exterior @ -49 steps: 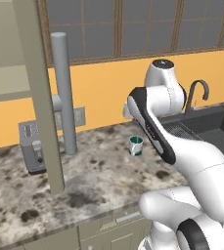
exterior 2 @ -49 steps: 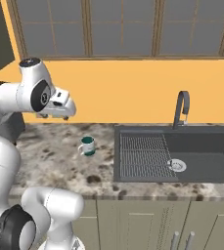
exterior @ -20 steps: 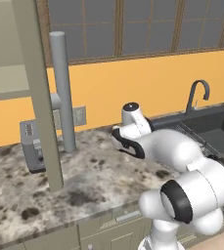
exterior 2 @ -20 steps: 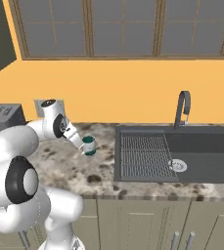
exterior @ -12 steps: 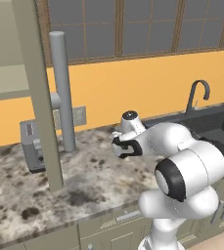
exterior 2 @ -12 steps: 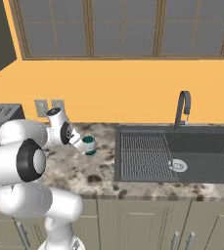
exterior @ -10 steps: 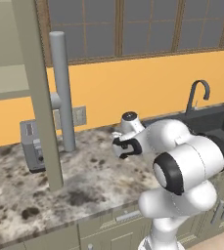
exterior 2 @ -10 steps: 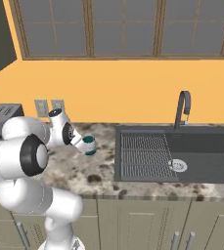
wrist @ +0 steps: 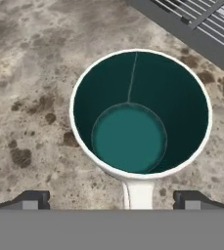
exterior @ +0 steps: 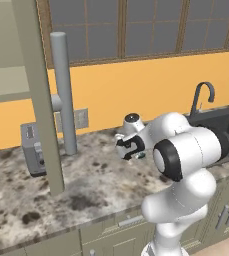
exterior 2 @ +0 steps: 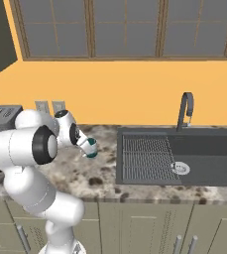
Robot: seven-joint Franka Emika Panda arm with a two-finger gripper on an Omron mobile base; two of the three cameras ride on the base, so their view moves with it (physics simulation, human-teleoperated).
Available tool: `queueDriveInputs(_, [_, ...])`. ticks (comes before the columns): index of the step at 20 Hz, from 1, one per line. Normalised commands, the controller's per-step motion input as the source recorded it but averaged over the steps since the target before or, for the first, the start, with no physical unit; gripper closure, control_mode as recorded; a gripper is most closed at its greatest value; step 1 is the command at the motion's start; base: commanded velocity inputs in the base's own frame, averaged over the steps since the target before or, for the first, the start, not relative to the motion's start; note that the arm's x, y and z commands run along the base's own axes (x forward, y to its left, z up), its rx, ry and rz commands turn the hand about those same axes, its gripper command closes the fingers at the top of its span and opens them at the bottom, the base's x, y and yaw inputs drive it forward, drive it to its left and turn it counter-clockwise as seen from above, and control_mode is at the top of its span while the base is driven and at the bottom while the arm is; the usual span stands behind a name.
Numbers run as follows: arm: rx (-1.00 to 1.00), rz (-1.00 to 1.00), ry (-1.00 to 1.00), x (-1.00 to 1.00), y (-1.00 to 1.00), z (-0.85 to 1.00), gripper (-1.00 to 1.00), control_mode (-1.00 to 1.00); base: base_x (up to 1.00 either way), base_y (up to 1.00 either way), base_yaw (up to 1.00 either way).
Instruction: Move the mug from next to the sink to the open cabinet. Then, move the bowl with the carrot to the fridge to clear the area for faucet cleaning.
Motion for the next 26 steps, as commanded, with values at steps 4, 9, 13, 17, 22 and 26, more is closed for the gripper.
queueDriveInputs(4, [0.0,0.0,0.0,0.0,0.0,-0.25,-1.0,-1.0,0.0,0.0,0.0])
queueDriveInputs(9, [-0.01,0.0,-0.02,0.02,-0.07,-0.11,-1.0,-1.0,0.0,0.0,0.0])
queueDriveInputs(13, [-0.02,0.0,-0.01,0.06,-0.01,-0.05,1.0,-1.0,0.0,0.0,0.0])
queueDriveInputs(17, [0.0,0.0,0.0,0.0,0.0,0.0,1.0,-1.0,0.0,0.0,0.0])
queueDriveInputs(22, [0.0,0.0,0.0,0.0,0.0,0.5,1.0,-1.0,0.0,0.0,0.0])
queueDriveInputs(26, [-0.01,0.0,-0.1,-0.34,0.0,1.0,1.0,-1.0,0.0,0.0,0.0])
